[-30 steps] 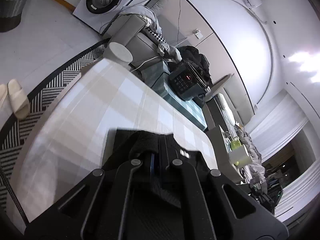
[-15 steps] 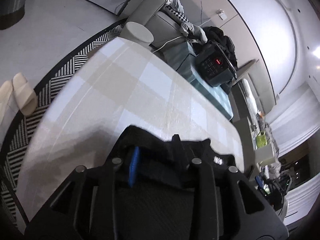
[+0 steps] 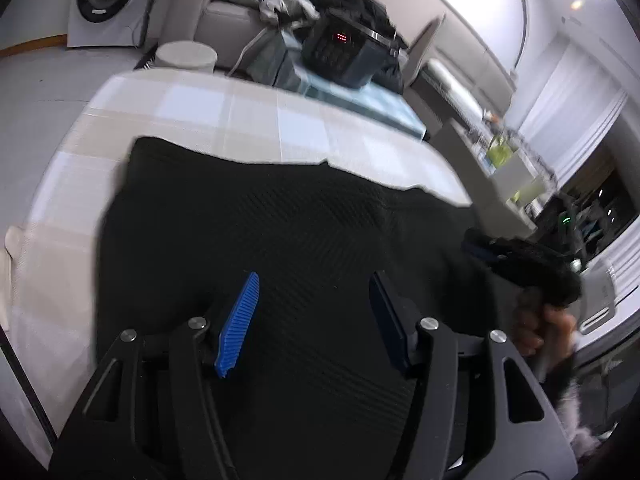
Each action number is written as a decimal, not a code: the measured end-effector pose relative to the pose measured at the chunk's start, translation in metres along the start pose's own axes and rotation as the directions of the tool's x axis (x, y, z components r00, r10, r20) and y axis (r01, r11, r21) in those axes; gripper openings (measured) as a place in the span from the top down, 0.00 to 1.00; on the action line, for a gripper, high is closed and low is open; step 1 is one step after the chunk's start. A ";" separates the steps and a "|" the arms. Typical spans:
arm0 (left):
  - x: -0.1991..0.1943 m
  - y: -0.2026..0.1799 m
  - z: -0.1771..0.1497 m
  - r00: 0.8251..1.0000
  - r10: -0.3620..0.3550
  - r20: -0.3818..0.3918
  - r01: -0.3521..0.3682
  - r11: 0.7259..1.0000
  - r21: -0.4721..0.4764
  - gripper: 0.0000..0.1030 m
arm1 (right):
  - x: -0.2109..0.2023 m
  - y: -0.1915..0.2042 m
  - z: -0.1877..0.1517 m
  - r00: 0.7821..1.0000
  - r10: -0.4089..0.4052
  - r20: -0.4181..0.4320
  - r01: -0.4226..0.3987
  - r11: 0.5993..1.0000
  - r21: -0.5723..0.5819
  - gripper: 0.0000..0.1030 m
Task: Fold small clothes
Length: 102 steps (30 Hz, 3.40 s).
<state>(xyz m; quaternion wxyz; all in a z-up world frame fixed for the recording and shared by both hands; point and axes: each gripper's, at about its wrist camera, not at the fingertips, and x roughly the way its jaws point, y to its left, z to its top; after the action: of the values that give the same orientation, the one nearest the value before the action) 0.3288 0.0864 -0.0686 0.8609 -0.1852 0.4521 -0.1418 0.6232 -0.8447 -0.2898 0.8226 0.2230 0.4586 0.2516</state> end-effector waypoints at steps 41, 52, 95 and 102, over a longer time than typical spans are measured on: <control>-0.114 0.031 -0.165 0.952 0.302 0.044 -0.298 0.951 -0.076 0.01 | -0.167 -0.065 -0.180 0.947 -0.312 0.078 0.320 0.939 -0.125 0.78; -0.112 -0.042 -0.171 0.969 0.227 0.095 -0.238 0.964 0.121 0.01 | -0.185 0.006 -0.200 0.918 -0.309 0.250 0.370 0.893 -0.254 0.35; -0.002 -0.138 -0.174 0.964 0.257 -0.070 -0.214 0.904 0.371 0.02 | -0.082 0.029 -0.217 0.917 -0.387 0.099 0.370 0.730 -0.574 0.21; 0.002 -0.121 -0.164 0.947 0.316 -0.057 -0.274 0.888 0.369 0.02 | -0.080 0.030 -0.216 0.906 -0.406 0.116 0.385 0.684 -0.619 0.19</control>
<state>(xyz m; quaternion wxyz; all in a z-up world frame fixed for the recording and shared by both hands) 0.1847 -0.0537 -0.1019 0.8640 0.0533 0.4908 -0.0993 0.3937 -0.8416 -0.3240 0.8763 -0.1730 0.3977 0.2100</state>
